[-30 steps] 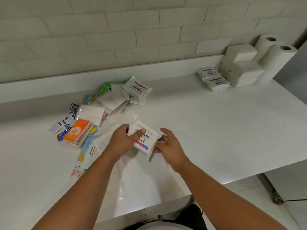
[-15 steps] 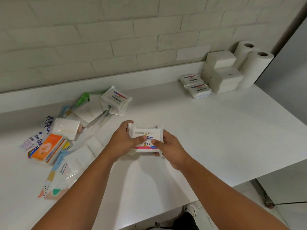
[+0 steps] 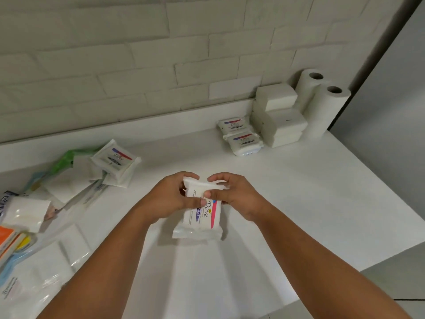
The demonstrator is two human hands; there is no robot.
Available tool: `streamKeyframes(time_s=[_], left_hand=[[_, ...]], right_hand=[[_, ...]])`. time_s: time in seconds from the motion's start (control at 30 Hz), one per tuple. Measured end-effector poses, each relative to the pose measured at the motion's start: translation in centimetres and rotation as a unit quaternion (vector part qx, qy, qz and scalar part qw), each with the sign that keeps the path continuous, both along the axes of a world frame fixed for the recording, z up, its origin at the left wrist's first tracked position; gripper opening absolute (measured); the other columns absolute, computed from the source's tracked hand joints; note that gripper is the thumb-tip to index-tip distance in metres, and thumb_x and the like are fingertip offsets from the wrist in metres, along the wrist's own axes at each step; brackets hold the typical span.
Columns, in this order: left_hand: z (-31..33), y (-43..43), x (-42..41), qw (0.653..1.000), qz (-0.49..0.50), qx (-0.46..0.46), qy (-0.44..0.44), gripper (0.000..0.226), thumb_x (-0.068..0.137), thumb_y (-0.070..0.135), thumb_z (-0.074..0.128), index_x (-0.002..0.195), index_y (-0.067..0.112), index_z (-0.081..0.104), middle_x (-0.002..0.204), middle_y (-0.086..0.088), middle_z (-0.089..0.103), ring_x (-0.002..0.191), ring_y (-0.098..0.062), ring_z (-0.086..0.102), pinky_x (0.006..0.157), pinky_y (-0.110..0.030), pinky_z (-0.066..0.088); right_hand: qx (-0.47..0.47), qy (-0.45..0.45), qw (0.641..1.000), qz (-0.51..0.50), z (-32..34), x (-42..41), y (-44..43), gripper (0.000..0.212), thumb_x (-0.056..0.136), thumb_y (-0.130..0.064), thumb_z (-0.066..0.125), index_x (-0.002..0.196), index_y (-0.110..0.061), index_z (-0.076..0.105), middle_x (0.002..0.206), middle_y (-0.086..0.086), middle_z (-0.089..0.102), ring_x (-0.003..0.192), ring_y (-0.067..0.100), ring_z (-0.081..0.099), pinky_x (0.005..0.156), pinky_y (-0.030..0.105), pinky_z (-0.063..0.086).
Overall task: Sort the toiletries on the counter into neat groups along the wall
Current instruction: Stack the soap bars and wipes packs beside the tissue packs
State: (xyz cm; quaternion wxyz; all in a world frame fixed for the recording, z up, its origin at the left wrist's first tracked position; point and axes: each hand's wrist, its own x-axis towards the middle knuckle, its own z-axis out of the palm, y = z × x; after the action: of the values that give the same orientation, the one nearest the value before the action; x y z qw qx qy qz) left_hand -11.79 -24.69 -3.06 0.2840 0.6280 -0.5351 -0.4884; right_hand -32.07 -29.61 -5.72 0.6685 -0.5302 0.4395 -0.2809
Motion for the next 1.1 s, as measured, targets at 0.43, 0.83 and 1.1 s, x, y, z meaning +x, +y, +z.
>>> streamKeyframes(time_s=[0.43, 0.83, 1.1], left_hand=[[-1.3, -9.5, -8.2, 0.939, 0.261, -0.030, 0.220, 0.037, 0.080, 0.009, 0.080, 0.115, 0.008, 0.067, 0.103, -0.011, 0.076, 0.094, -0.029, 0.074, 0.081, -0.041, 0.061], [-2.8, -19.8, -10.9, 0.938, 0.319, -0.063, 0.116, 0.018, 0.094, 0.028, 0.066, 0.078, 0.026, 0.074, 0.089, 0.001, 0.078, 0.080, -0.016, 0.067, 0.085, -0.040, 0.057], [-3.8, -26.6, -10.3, 0.946, 0.310, -0.052, 0.076, 0.024, 0.097, 0.027, 0.062, 0.074, 0.024, 0.068, 0.094, -0.008, 0.073, 0.093, -0.030, 0.071, 0.088, -0.044, 0.059]], right_hand=[[0.080, -0.103, 0.990, -0.049, -1.6, -7.4, -7.9, 0.023, 0.088, -0.014, 0.071, 0.110, -0.013, 0.065, 0.106, 0.009, 0.074, 0.089, 0.028, 0.072, 0.080, 0.042, 0.058], [-0.108, 0.083, 0.978, -0.157, 0.2, -7.2, -20.8, 0.007, 0.092, -0.015, 0.060, 0.087, -0.016, 0.065, 0.090, 0.010, 0.071, 0.078, 0.024, 0.066, 0.074, 0.041, 0.058], [-0.174, 0.241, 0.948, -0.116, -0.1, -5.8, -25.3, 0.049, 0.097, -0.019, 0.047, 0.145, -0.022, 0.035, 0.138, 0.004, 0.053, 0.122, 0.027, 0.054, 0.099, 0.045, 0.050]])
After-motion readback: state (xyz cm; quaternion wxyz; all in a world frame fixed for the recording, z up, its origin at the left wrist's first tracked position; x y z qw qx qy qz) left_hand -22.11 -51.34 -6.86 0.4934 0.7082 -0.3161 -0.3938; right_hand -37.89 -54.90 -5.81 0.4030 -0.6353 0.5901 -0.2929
